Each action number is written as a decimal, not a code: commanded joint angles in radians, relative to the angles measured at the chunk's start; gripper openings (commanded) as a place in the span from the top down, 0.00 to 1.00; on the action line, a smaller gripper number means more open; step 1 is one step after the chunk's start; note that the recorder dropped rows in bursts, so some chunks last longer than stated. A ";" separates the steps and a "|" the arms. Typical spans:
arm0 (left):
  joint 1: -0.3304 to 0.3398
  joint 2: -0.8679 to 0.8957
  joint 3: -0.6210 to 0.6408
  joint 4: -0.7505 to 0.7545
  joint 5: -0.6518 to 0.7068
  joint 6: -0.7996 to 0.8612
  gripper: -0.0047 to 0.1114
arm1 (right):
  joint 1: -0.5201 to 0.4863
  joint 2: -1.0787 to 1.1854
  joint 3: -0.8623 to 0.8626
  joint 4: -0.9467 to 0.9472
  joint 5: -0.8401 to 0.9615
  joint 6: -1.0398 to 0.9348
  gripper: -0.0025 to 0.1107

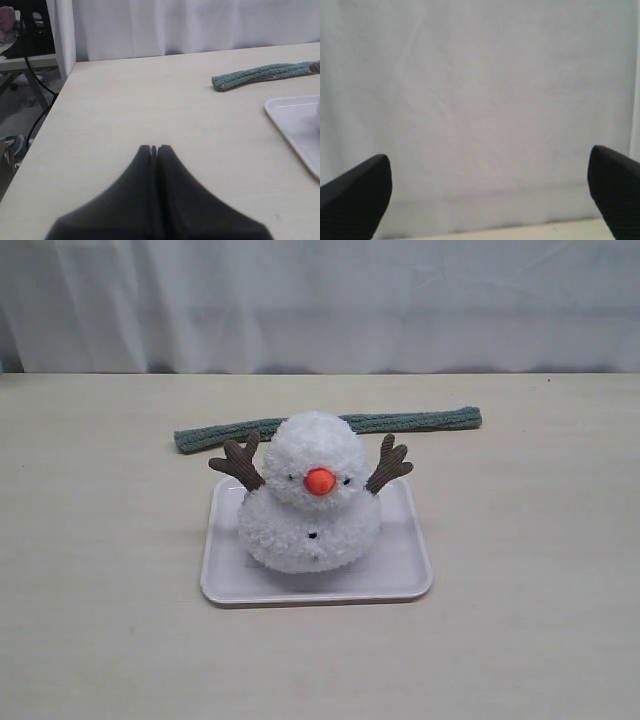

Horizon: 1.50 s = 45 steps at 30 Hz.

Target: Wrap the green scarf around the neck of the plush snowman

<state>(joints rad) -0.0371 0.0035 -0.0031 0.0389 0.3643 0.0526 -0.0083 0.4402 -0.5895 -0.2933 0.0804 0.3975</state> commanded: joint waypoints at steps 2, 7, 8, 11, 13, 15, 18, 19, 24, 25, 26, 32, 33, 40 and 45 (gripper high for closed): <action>0.001 -0.004 0.003 0.001 -0.010 -0.004 0.96 | 0.000 0.342 -0.151 -0.029 0.138 -0.149 0.01; 0.001 -0.004 0.003 0.001 -0.010 -0.004 0.96 | 0.000 0.773 -0.284 -0.029 0.123 -0.397 0.01; 0.001 -0.004 0.003 0.001 -0.010 -0.004 0.96 | 0.008 0.852 -0.313 -0.029 0.125 -0.485 0.01; 0.001 -0.004 0.003 0.001 -0.010 -0.004 0.96 | 0.047 1.053 -0.383 -0.029 0.119 -0.737 0.01; 0.001 -0.004 0.003 0.001 -0.010 -0.004 0.96 | 0.070 1.152 -0.415 -0.029 0.104 -0.858 0.01; 0.001 -0.004 0.003 0.001 -0.010 -0.004 0.96 | 0.082 1.244 -0.444 -0.038 0.070 -0.948 0.01; 0.001 -0.004 0.003 0.001 -0.010 -0.004 0.96 | 0.082 1.357 -0.492 -0.038 0.005 -0.985 0.01; 0.001 -0.004 0.003 0.001 -0.010 -0.004 0.96 | 0.082 1.385 -0.509 -0.038 -0.015 -0.985 0.01; 0.001 -0.004 0.003 0.001 -0.010 -0.004 0.96 | 0.082 1.526 -0.581 -0.038 -0.139 -1.101 0.01; 0.001 -0.004 0.003 0.001 -0.010 -0.004 0.96 | 0.082 1.545 -0.593 -0.038 -0.147 -1.139 0.01; 0.001 -0.004 0.003 0.001 -0.010 -0.004 0.96 | 0.082 1.566 -0.607 -0.038 -0.152 -1.177 0.01; 0.001 -0.004 0.003 0.001 -0.010 -0.004 0.96 | 0.082 1.655 -0.667 -0.038 -0.237 -1.327 0.01; 0.001 -0.004 0.003 0.001 -0.010 -0.004 0.96 | 0.082 1.663 -0.667 -0.038 -0.278 -1.325 0.01; 0.001 -0.004 0.003 0.001 -0.010 -0.004 0.96 | 0.082 1.676 -0.667 0.134 -0.360 -1.318 0.01; 0.001 -0.004 0.003 0.001 -0.010 -0.004 0.96 | 0.084 1.676 -0.704 0.443 -0.394 -1.267 0.01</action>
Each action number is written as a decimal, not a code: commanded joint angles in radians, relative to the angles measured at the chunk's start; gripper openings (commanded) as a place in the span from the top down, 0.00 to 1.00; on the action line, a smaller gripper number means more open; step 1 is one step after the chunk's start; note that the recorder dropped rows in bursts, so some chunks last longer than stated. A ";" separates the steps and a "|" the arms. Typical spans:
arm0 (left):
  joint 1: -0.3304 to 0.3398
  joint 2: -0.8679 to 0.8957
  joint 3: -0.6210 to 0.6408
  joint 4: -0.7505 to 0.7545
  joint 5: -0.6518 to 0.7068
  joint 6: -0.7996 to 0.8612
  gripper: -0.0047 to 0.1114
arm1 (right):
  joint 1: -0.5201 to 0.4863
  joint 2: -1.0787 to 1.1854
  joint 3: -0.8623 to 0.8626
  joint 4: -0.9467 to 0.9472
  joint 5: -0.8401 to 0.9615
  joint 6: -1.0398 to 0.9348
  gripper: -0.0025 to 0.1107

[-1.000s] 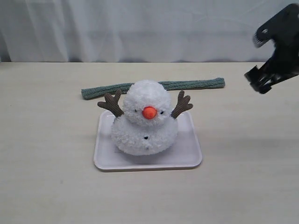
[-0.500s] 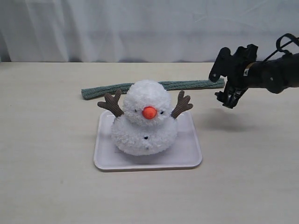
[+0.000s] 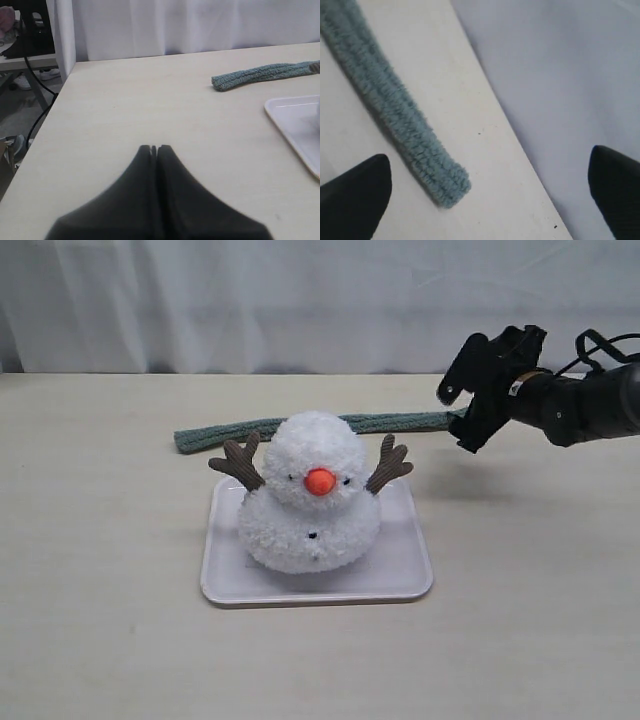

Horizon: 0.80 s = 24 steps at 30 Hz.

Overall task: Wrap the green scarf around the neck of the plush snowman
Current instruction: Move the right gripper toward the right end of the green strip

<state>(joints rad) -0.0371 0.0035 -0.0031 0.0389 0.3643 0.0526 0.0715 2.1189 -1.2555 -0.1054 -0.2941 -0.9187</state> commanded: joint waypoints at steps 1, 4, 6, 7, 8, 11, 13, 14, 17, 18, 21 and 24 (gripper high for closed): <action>0.001 -0.004 0.003 0.001 -0.010 -0.004 0.96 | 0.004 -0.003 -0.061 0.374 0.033 0.050 0.01; 0.001 -0.004 0.003 0.001 -0.010 -0.004 0.96 | -0.013 -0.003 -0.143 0.545 0.279 -0.107 0.01; 0.001 -0.004 0.003 0.001 -0.010 -0.004 0.96 | -0.022 0.007 -0.223 0.553 0.465 -0.108 0.01; 0.001 -0.004 0.003 0.001 -0.010 -0.004 0.96 | -0.024 0.012 -0.269 0.553 0.531 -0.089 0.01; 0.001 -0.004 0.003 0.001 -0.010 -0.004 0.96 | -0.024 0.022 -0.306 0.553 0.586 -0.065 0.01; 0.001 -0.004 0.003 0.001 -0.010 -0.004 0.96 | -0.024 0.046 -0.437 0.532 0.743 -0.002 0.01; 0.001 -0.004 0.003 0.001 -0.010 -0.004 0.96 | -0.024 0.072 -0.528 0.497 0.849 -0.002 0.01; 0.001 -0.004 0.003 0.001 -0.010 -0.004 0.96 | -0.024 0.086 -0.570 0.462 0.892 -0.002 0.01; 0.001 -0.004 0.003 0.001 -0.010 -0.004 0.96 | -0.022 0.136 -0.662 0.318 1.037 -0.041 0.01; 0.001 -0.004 0.003 0.001 -0.010 -0.004 0.96 | -0.022 0.149 -0.676 0.285 1.065 -0.065 0.01; 0.001 -0.004 0.003 0.001 -0.010 -0.004 0.96 | -0.022 0.175 -0.686 0.207 1.063 -0.085 0.01; 0.001 -0.004 0.003 0.001 -0.010 -0.004 0.96 | -0.022 0.199 -0.686 0.202 1.029 -0.168 0.01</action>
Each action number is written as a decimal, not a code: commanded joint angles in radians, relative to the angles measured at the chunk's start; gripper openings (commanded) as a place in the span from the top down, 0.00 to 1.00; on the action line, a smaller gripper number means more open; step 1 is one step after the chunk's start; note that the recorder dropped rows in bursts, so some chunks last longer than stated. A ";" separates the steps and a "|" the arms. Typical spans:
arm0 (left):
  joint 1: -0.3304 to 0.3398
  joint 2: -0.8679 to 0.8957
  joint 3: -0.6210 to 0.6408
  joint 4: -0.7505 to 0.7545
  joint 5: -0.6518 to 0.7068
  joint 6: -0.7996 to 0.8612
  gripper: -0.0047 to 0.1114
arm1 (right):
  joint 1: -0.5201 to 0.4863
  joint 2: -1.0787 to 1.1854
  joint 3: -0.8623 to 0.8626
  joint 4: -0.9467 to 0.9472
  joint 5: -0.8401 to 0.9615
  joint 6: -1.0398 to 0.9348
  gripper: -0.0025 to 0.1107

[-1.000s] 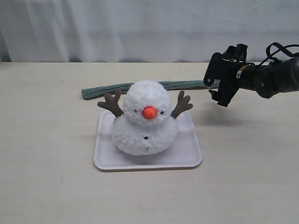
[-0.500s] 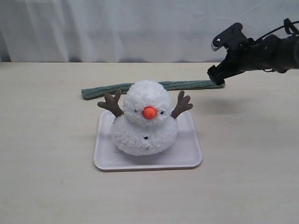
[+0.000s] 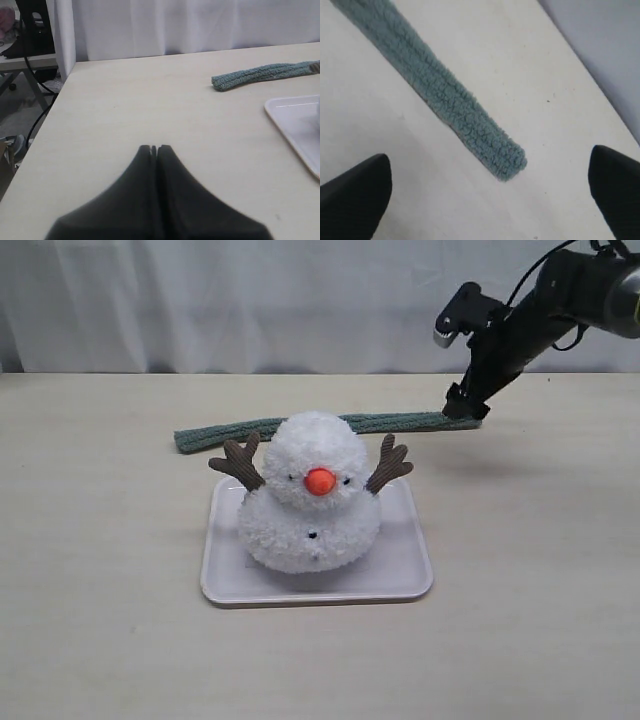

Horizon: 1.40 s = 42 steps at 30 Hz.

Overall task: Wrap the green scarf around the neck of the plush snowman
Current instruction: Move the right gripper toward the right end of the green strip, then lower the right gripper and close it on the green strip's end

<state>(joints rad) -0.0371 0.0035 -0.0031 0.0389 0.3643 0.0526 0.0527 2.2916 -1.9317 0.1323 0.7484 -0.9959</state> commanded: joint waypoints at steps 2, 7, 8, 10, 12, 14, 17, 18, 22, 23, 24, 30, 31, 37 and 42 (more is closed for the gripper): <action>0.001 -0.004 0.003 0.001 -0.010 -0.004 0.96 | -0.001 0.042 -0.010 -0.036 -0.035 -0.144 0.01; 0.001 -0.004 0.003 0.001 -0.010 -0.004 0.96 | 0.018 0.097 -0.010 -0.044 -0.074 -0.320 0.01; 0.001 -0.004 0.003 0.001 -0.010 -0.004 0.96 | 0.020 0.107 -0.010 -0.044 -0.095 -0.334 0.01; 0.001 -0.004 0.003 0.001 -0.010 -0.004 0.96 | 0.027 0.126 -0.010 -0.044 -0.154 -0.335 0.01; 0.001 -0.004 0.003 0.001 -0.010 -0.004 0.96 | 0.031 0.140 -0.010 -0.044 -0.203 -0.335 0.01; 0.001 -0.004 0.003 0.001 -0.010 -0.004 0.96 | 0.034 0.153 -0.010 -0.044 -0.239 -0.325 0.01; 0.001 -0.004 0.003 0.001 -0.010 -0.004 0.96 | 0.034 0.167 -0.010 -0.044 -0.255 -0.328 0.01; 0.001 -0.004 0.003 0.001 -0.010 -0.004 0.96 | 0.034 0.169 -0.010 -0.044 -0.258 -0.328 0.01; 0.001 -0.004 0.003 0.001 -0.010 -0.004 0.96 | 0.034 0.174 -0.010 -0.044 -0.219 -0.375 0.01; 0.001 -0.004 0.003 0.001 -0.010 -0.004 0.96 | 0.034 0.174 -0.010 -0.044 -0.204 -0.393 0.01; 0.001 -0.004 0.003 0.001 -0.010 -0.004 0.96 | 0.034 0.174 -0.010 -0.044 -0.187 -0.409 0.01; 0.001 -0.004 0.003 0.001 -0.010 -0.004 0.96 | 0.034 0.174 -0.010 -0.044 -0.104 -0.464 0.01; 0.001 -0.004 0.003 0.001 -0.010 -0.004 0.96 | 0.034 0.174 -0.010 -0.044 -0.094 -0.468 0.01; 0.001 -0.004 0.003 0.001 -0.010 -0.004 0.96 | 0.032 0.174 -0.010 -0.044 -0.069 -0.476 0.02; 0.001 -0.004 0.003 0.001 -0.010 -0.004 0.96 | 0.032 0.174 -0.010 -0.044 -0.069 -0.477 0.15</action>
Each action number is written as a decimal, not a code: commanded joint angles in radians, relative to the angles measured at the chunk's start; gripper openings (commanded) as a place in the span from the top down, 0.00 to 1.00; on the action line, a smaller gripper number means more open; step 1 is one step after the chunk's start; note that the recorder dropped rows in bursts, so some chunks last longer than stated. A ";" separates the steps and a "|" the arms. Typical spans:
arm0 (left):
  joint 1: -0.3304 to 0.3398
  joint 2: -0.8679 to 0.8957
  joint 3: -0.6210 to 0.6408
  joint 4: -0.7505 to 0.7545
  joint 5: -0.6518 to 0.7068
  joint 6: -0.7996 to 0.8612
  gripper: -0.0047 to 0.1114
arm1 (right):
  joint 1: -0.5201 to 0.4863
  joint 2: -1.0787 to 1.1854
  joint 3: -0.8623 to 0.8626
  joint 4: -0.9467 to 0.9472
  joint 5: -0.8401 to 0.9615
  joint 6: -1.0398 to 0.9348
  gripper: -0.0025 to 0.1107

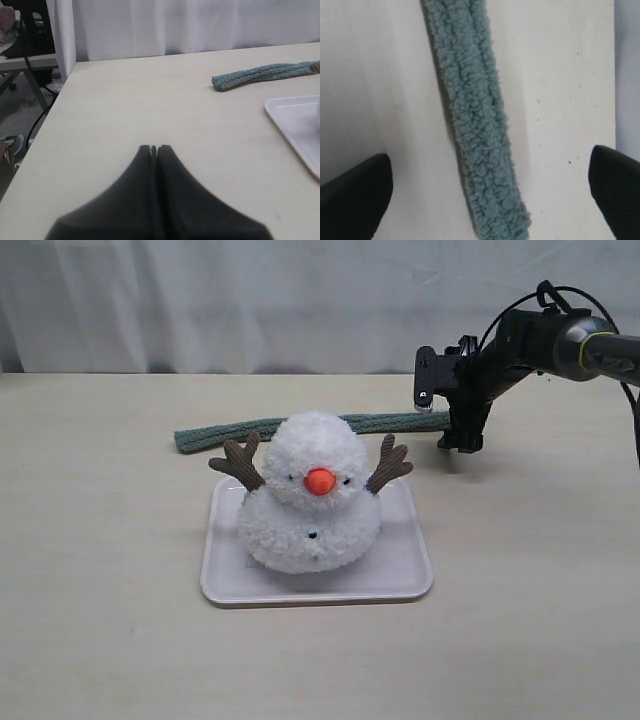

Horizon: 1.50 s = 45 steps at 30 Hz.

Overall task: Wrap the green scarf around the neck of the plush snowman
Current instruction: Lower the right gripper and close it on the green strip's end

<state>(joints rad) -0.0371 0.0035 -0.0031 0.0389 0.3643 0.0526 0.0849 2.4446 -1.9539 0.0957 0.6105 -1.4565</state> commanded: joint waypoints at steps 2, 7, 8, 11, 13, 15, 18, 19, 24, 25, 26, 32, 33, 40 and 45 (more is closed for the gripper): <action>0.001 -0.004 0.003 0.001 -0.010 -0.004 0.96 | 0.000 0.024 0.012 -0.007 0.063 -0.017 0.27; 0.001 -0.004 0.003 0.001 -0.010 -0.004 0.96 | 0.000 0.045 0.012 -0.007 -0.053 0.083 0.49; 0.001 -0.004 0.003 0.001 -0.010 -0.004 0.96 | 0.000 0.045 0.012 -0.007 -0.076 0.100 0.48; 0.001 -0.004 0.003 0.001 -0.010 -0.004 0.96 | 0.000 0.048 0.012 -0.007 -0.094 0.114 0.43; 0.001 -0.004 0.003 0.001 -0.010 -0.004 0.96 | 0.000 0.048 0.012 -0.007 -0.094 0.165 0.42; 0.001 -0.004 0.003 0.001 -0.010 -0.004 0.96 | 0.002 0.048 0.012 -0.007 -0.064 0.170 0.42; 0.001 -0.004 0.003 0.001 -0.010 -0.004 0.96 | 0.055 0.048 0.012 -0.080 -0.040 0.199 0.42; 0.001 -0.004 0.003 0.001 -0.010 -0.004 0.96 | 0.073 0.051 0.001 -0.110 -0.040 0.228 0.42; 0.001 -0.004 0.003 0.001 -0.010 -0.004 0.96 | 0.088 0.056 -0.019 -0.126 -0.026 0.265 0.58; 0.001 -0.004 0.003 0.001 -0.010 -0.004 0.96 | 0.084 0.059 -0.019 -0.139 -0.026 0.277 0.64; 0.001 -0.004 0.003 0.001 -0.010 -0.004 0.96 | 0.081 0.064 -0.019 -0.139 -0.026 0.277 0.67; 0.001 -0.004 0.003 0.001 -0.010 -0.004 0.96 | 0.080 0.084 -0.019 -0.139 -0.015 0.277 0.80; 0.001 -0.004 0.003 0.001 -0.010 -0.004 0.96 | 0.080 0.084 -0.019 -0.137 -0.015 0.277 0.82; 0.001 -0.004 0.003 0.001 -0.010 -0.004 0.96 | 0.080 0.067 -0.019 -0.122 0.063 0.285 0.90; 0.001 -0.004 0.003 0.001 -0.010 -0.004 0.96 | 0.078 0.053 -0.019 -0.103 0.145 0.297 0.92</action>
<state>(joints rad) -0.0371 0.0035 -0.0031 0.0389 0.3643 0.0526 0.1720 2.4935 -1.9834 -0.0235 0.6503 -1.1708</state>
